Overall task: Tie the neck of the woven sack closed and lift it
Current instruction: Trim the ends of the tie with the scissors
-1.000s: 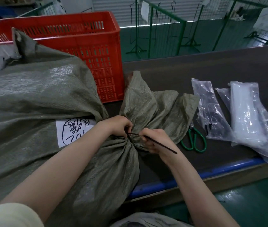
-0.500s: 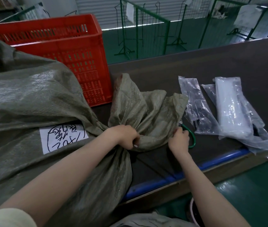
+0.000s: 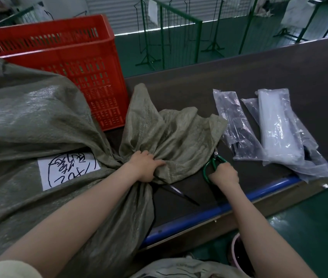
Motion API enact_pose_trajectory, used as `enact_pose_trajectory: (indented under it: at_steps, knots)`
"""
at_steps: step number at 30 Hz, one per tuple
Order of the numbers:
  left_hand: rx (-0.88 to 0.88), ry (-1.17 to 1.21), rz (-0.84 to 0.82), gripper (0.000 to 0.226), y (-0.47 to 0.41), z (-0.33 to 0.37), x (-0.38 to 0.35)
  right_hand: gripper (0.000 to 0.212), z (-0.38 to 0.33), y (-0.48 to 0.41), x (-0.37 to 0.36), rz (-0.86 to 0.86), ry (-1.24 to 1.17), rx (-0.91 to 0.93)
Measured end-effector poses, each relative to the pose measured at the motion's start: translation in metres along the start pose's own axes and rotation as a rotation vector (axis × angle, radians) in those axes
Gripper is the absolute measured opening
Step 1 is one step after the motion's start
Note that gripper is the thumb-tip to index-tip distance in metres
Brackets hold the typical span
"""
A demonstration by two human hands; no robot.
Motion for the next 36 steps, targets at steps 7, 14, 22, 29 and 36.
enact_pose_trajectory:
  at_steps: [7,14,22,29,36]
  knots:
    - [0.181,-0.032,-0.029,0.062,-0.009,-0.011,-0.005,0.051,0.014,0.02,-0.001,-0.147,-0.141,-0.119]
    - [0.32,0.521,0.0,0.043,-0.006,-0.028,0.016,0.037,0.018,0.048,0.003,-0.122,-0.555,0.003]
    - [0.433,0.635,0.102,0.014,0.026,-0.073,0.053,0.031,-0.019,0.051,0.017,-0.068,-0.512,0.441]
    - [0.454,0.79,0.105,0.028,0.047,-0.087,0.052,0.041,-0.062,0.049,0.02,-0.123,-0.318,0.774]
    - [0.414,0.837,0.167,0.018,0.058,-0.087,0.064,0.053,-0.091,0.049,0.028,-0.203,-0.053,1.04]
Point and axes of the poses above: each hand's wrist, its own y-axis away from the middle knuckle, its own x-axis out of the back of the hand, z = x × y, the point moved 3 cm from there along -y, towards the middle knuckle, and after that the axes turned 11 degrees about z, right-handed, at the moved point
